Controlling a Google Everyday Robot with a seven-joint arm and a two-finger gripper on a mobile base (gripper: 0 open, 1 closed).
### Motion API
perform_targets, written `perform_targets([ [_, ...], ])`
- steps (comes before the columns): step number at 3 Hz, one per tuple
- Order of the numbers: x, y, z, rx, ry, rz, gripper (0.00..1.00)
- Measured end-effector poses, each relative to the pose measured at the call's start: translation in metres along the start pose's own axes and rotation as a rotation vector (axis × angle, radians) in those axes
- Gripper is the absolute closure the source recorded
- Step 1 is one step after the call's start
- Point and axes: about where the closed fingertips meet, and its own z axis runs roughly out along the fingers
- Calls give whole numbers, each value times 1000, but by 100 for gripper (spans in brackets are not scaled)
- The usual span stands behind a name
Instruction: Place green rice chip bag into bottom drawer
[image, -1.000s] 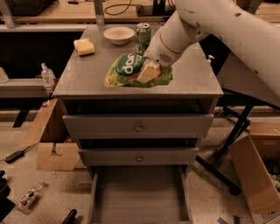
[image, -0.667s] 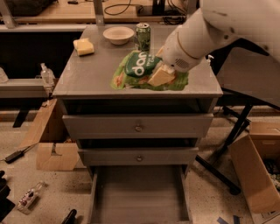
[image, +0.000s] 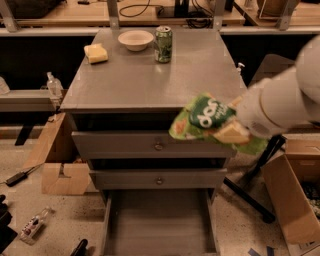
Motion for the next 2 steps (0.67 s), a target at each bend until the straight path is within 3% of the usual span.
perform_targets([
  [1,44,17,1,-12,36,48,100],
  [2,43,16,1,-11,34,47,100],
])
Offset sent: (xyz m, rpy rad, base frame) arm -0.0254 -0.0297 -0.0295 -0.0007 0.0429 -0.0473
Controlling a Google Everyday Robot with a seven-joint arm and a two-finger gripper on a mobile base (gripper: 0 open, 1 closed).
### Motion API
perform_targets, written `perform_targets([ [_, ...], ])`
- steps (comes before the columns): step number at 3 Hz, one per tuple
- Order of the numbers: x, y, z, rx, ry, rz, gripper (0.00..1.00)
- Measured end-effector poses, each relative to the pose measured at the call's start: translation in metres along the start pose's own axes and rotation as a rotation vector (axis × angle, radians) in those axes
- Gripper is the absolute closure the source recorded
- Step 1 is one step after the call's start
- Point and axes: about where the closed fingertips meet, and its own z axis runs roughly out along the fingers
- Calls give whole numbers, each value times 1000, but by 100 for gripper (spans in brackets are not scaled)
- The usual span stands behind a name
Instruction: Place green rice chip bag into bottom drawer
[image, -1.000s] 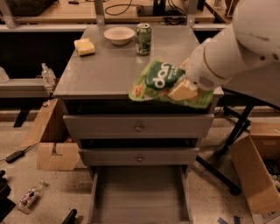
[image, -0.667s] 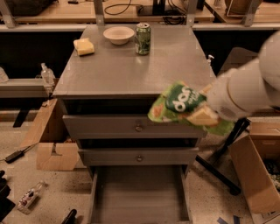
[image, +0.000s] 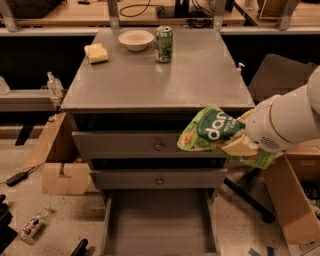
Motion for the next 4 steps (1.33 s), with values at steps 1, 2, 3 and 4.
perform_targets([
  [1,-4,9,27,-39,-43,18,100],
  [2,12,43,96,-132,-140,99,100],
  [3,42,89,171,-213,-174,193,100],
  [4,80,136,241,-277,-177,241,100],
])
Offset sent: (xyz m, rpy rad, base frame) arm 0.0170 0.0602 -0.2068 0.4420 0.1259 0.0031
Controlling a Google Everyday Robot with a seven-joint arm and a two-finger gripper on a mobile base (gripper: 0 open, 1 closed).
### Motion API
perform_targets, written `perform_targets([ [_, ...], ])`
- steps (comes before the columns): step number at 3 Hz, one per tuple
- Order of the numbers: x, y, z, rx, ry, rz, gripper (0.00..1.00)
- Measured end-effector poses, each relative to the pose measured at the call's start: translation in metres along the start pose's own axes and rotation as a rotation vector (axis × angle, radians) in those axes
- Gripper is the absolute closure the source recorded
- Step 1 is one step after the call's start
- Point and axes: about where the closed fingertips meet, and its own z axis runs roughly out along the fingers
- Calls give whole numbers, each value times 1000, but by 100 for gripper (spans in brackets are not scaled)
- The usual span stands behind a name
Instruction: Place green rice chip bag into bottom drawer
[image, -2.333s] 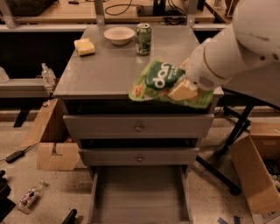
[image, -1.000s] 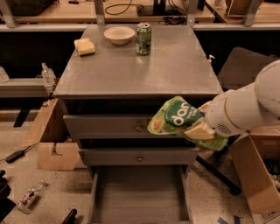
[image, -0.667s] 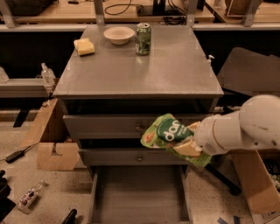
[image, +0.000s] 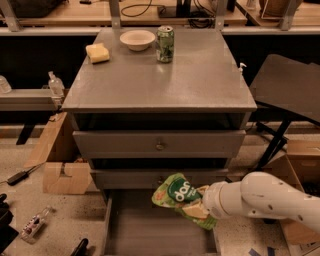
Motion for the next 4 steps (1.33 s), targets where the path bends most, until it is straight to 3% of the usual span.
perform_targets([
  [1,50,-2,50,-44,-7,9,100],
  [2,71,-24,86,-121,3,56,100],
  [3,69,-22,84,-114,0,51,100],
  [4,100,-43,96,-119,-14,68,100],
])
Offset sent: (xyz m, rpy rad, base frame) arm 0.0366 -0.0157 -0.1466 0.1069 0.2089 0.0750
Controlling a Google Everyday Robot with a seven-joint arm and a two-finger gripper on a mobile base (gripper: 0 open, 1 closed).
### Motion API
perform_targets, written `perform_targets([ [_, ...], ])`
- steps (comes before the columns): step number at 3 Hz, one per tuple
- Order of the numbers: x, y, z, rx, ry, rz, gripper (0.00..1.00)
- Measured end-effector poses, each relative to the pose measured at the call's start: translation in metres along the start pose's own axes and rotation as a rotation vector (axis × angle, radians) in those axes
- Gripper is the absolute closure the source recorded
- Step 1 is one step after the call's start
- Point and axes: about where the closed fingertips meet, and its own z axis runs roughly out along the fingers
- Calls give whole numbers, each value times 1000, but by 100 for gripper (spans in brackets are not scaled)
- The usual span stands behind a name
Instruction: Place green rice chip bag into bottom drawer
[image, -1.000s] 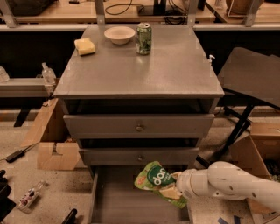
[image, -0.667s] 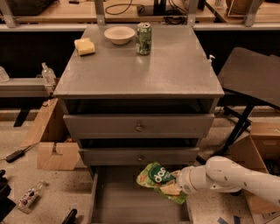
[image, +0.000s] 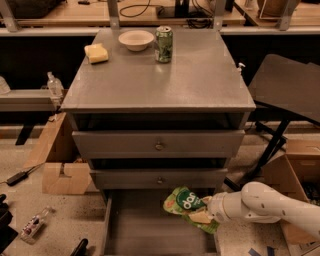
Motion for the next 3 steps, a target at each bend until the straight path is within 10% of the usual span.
perform_targets([
  [3,133,-68,105,-121,-140,34,100],
])
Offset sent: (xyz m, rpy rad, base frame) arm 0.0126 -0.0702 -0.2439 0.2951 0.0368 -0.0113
